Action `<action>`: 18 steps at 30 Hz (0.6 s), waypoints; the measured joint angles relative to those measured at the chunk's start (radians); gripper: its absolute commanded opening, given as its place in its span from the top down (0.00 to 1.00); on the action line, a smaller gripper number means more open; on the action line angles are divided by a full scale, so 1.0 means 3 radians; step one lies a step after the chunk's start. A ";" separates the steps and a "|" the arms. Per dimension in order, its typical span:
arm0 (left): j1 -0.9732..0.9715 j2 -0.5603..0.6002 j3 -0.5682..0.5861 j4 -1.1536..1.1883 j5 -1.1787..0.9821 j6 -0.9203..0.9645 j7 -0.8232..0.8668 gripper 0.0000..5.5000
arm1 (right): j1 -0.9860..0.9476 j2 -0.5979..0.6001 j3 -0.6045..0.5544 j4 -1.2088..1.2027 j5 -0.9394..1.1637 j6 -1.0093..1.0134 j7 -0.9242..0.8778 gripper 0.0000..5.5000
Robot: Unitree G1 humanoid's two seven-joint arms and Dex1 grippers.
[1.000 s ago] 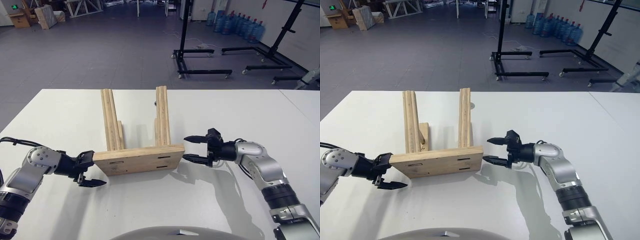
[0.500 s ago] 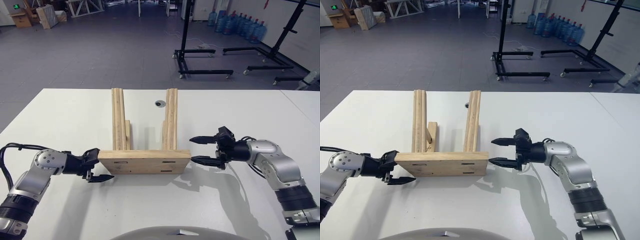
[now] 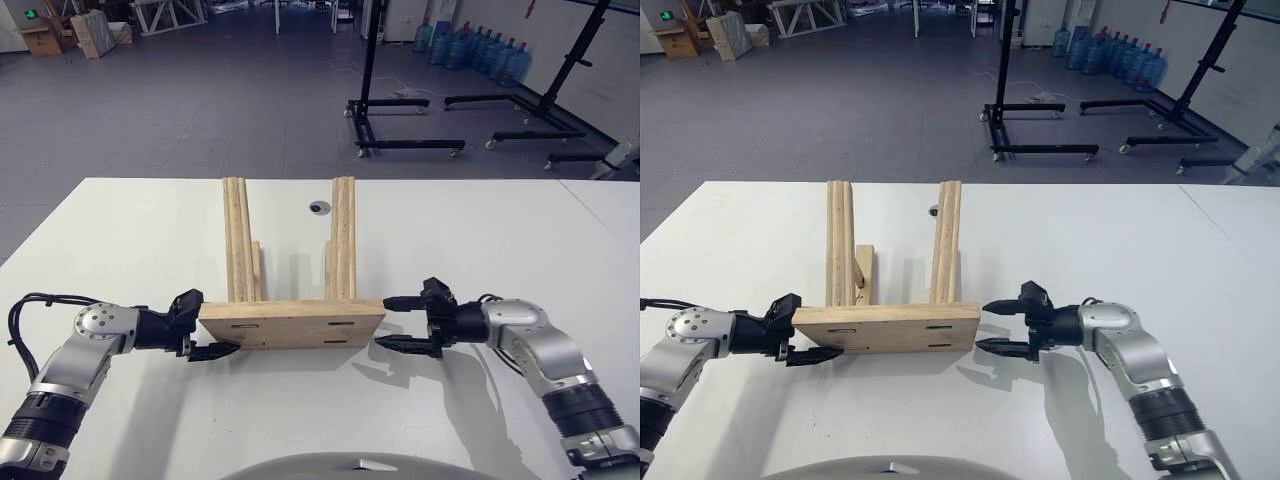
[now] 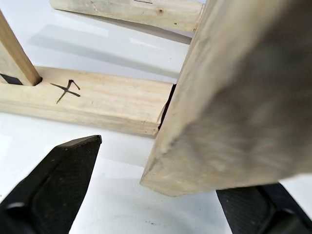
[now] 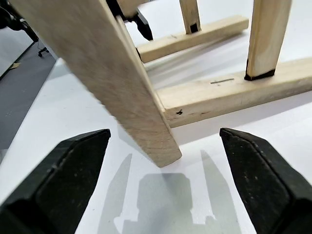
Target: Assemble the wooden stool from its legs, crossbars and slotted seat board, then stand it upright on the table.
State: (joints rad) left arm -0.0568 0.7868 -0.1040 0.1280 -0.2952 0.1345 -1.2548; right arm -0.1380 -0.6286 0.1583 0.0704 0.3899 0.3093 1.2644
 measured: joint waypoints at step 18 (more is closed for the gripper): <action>-0.0058 -0.0082 -0.0124 0.0133 0.0120 0.0024 -0.0022 0.30 | -0.0350 0.0119 0.0391 0.0287 -0.0387 -0.0165 0.0171 0.70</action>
State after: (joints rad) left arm -0.0744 0.7622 -0.1411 0.1678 -0.2591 0.1416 -1.2614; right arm -0.2431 -0.5930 0.2756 0.1565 0.2739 0.2597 1.3157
